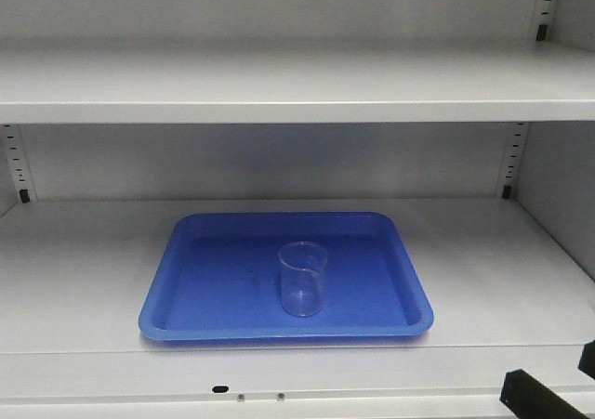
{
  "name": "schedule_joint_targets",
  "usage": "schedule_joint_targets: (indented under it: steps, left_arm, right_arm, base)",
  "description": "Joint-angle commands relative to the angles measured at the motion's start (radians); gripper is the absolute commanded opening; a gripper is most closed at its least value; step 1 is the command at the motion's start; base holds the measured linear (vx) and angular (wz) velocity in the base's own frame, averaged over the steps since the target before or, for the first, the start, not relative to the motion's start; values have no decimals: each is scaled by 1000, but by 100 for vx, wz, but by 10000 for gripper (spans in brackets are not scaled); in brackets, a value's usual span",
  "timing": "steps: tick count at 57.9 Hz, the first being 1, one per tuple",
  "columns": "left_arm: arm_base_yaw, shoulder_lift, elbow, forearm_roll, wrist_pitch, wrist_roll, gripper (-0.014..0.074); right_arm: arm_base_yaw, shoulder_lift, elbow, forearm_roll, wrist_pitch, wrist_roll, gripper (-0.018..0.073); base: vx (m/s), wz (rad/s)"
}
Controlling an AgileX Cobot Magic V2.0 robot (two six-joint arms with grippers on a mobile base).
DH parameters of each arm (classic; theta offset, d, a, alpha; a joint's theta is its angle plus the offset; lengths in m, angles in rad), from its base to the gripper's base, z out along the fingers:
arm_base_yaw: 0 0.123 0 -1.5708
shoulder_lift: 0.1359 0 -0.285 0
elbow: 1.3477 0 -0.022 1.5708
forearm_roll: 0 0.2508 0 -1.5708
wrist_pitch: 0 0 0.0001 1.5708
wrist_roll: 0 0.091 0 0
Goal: Pick beaker and place in left cabinet
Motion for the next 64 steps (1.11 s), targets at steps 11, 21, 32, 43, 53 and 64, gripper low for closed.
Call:
schedule_joint_targets:
  steps: [11, 21, 32, 43, 53, 64]
  left_arm:
    - [-1, -18, 16, -7, -84, -3, 1]
    - [-1, -18, 16, -7, -84, -3, 1]
    - [-1, -18, 16, -7, -84, -3, 1]
    - [-1, -18, 16, -7, -84, -3, 1]
    - [-1, -18, 16, -7, -84, -3, 1]
    - [-1, -18, 16, -7, -84, -3, 1]
  right_arm:
    - [-3, -2, -19, -9, -46, -2, 560]
    - [-3, -2, -19, -9, -46, -2, 560]
    - [-31, -12, 12, 81, -28, -33, 545]
    - [-234, -106, 168, 388, -110, -277, 464]
    - [-418, -297, 333, 427, -223, -374, 340]
    - [-536, -532, 510, 480, -223, -374, 137]
  base:
    - [0, 0]
    - [0, 0]
    - [0, 0]
    - [0, 0]
    - [0, 0]
    - [0, 0]
